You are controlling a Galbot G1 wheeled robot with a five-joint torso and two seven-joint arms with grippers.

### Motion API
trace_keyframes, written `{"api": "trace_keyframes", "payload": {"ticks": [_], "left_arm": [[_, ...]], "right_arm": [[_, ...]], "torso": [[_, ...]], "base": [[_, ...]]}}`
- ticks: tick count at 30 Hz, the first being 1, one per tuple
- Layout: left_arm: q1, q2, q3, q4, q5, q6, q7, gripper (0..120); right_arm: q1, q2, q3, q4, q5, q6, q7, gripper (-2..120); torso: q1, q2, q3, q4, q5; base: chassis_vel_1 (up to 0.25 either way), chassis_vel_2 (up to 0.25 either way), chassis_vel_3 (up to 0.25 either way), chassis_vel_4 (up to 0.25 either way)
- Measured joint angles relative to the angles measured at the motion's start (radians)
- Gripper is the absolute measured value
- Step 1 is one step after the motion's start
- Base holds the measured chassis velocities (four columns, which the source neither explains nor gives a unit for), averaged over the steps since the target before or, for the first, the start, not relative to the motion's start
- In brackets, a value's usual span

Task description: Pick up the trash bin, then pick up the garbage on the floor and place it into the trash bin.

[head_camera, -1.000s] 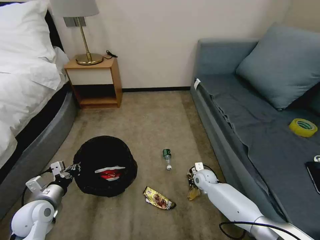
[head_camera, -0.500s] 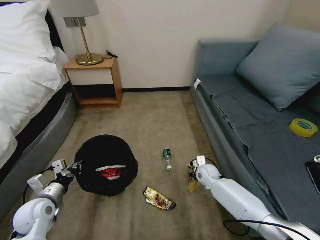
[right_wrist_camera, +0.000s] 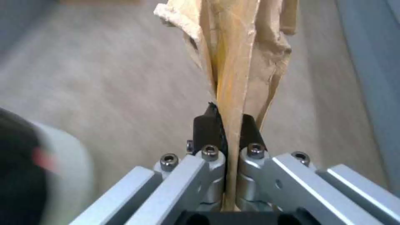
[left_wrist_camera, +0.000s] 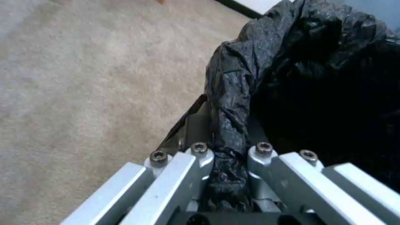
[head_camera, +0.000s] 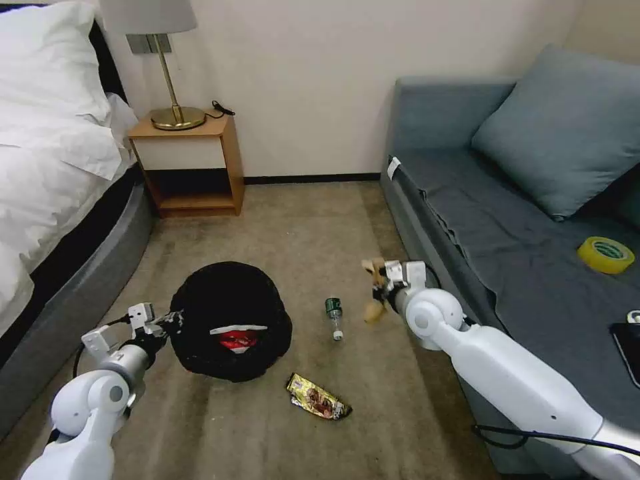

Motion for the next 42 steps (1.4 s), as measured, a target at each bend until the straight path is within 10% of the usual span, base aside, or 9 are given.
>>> {"api": "trace_keyframes", "payload": {"ticks": [25,42], "left_arm": [[0.029,-0.012,-0.005,0.002,-0.055,0.07,-0.003,4],[0.074,-0.018,-0.045,-0.065,-0.122,0.085,-0.01,4]], "right_arm": [[0.27,0.257,-0.309,0.15,-0.008,0.158,-0.098,0],[0.15,0.316,-0.433,0.049,-0.186,0.162,-0.161,0]], "torso": [[0.0,0.0,0.0,0.0003,-0.0001],[0.0,0.0,0.0,0.0,0.0]], "base": [[0.0,0.0,0.0,0.0],[0.0,0.0,0.0,0.0]]}}
